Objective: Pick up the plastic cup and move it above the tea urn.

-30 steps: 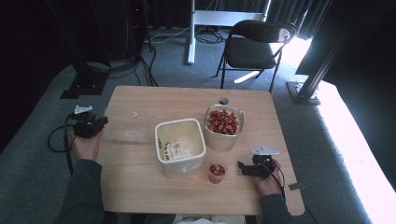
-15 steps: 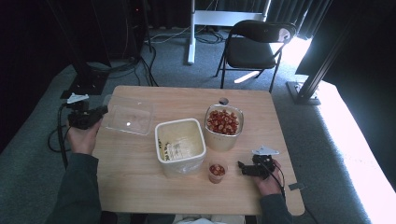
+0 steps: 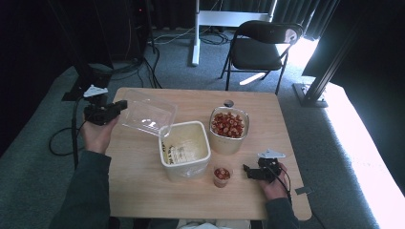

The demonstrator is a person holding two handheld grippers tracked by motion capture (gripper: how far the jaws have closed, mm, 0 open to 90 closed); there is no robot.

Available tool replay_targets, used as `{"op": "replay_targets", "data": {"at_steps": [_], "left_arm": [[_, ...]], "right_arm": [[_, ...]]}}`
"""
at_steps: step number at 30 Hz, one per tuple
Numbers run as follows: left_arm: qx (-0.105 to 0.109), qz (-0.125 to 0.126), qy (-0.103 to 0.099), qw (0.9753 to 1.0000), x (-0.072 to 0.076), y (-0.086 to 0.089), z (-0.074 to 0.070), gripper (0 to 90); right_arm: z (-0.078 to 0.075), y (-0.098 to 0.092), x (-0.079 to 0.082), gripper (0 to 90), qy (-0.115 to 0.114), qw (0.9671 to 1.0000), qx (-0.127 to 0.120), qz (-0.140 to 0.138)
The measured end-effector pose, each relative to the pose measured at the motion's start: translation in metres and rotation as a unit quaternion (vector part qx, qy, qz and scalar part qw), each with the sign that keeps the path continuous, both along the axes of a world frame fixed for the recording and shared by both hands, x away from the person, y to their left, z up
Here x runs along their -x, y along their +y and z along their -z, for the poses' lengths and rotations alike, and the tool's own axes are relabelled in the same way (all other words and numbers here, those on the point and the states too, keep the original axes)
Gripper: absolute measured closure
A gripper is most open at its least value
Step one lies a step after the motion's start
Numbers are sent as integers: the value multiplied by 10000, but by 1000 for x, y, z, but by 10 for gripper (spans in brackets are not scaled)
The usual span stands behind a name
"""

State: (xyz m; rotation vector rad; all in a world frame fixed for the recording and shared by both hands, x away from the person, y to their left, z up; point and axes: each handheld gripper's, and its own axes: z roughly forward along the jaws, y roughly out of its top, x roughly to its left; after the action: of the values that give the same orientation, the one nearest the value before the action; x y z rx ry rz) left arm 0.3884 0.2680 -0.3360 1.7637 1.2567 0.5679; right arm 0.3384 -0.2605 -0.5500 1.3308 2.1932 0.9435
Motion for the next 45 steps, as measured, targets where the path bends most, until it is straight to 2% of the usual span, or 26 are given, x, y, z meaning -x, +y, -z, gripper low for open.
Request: {"op": "replay_targets", "data": {"at_steps": [5, 8, 11, 14, 19, 26, 28, 32, 36, 38, 39, 40, 43, 45], "left_arm": [[-69, 269, 9, 9996, 2, -18, -2, 871], [-26, 493, -17, 9988, 3, -27, -4, 859], [5, 699, -160, 9974, 4, -33, -5, 720], [37, 820, -202, 9964, 4, -36, -4, 622], [26, 949, -165, 9953, 5, -40, -2, 563], [20, 1223, -145, 9924, 8, -51, 1, 505], [-96, 1321, -63, 9912, 7, -61, 5, 495], [-254, 1370, 128, 9902, 2, -72, 16, 518], [-500, 1346, 300, 9892, -3, -76, 23, 659], [-541, 1314, 263, 9895, -3, -76, 23, 768], [-497, 1208, 184, 9913, -3, -72, 18, 768], [-441, 1176, 140, 9920, -3, -69, 16, 828], [-369, 1014, -13, 9942, -1, -60, 4, 845], [-341, 996, -143, 9943, 2, -55, -5, 842]], "right_arm": [[0, 0, 0, 130, -3, 10000, 0, -3], [0, 0, 0, 130, -2, 10000, -1, -2], [0, 0, 0, 130, -1, 10000, -2, -1], [0, 0, 0, 130, 1, 10000, -2, 1], [0, 0, 0, 130, -2, 10000, -1, -2], [0, 0, 0, 130, -2, 10000, -2, -1], [0, 0, 0, 130, -1, 10000, -2, -1], [0, 0, 0, 130, -2, 10000, -1, -2], [0, 0, 0, 130, -1, 10000, -2, -2], [0, 0, 0, 130, 0, 10000, -2, -2], [0, 0, 0, 130, -1, 10000, -1, -3], [0, 0, 0, 130, -2, 10000, -1, -3], [0, 0, 0, 130, -2, 10000, -1, -2], [0, 0, 0, 130, -1, 10000, -1, -1]]}}
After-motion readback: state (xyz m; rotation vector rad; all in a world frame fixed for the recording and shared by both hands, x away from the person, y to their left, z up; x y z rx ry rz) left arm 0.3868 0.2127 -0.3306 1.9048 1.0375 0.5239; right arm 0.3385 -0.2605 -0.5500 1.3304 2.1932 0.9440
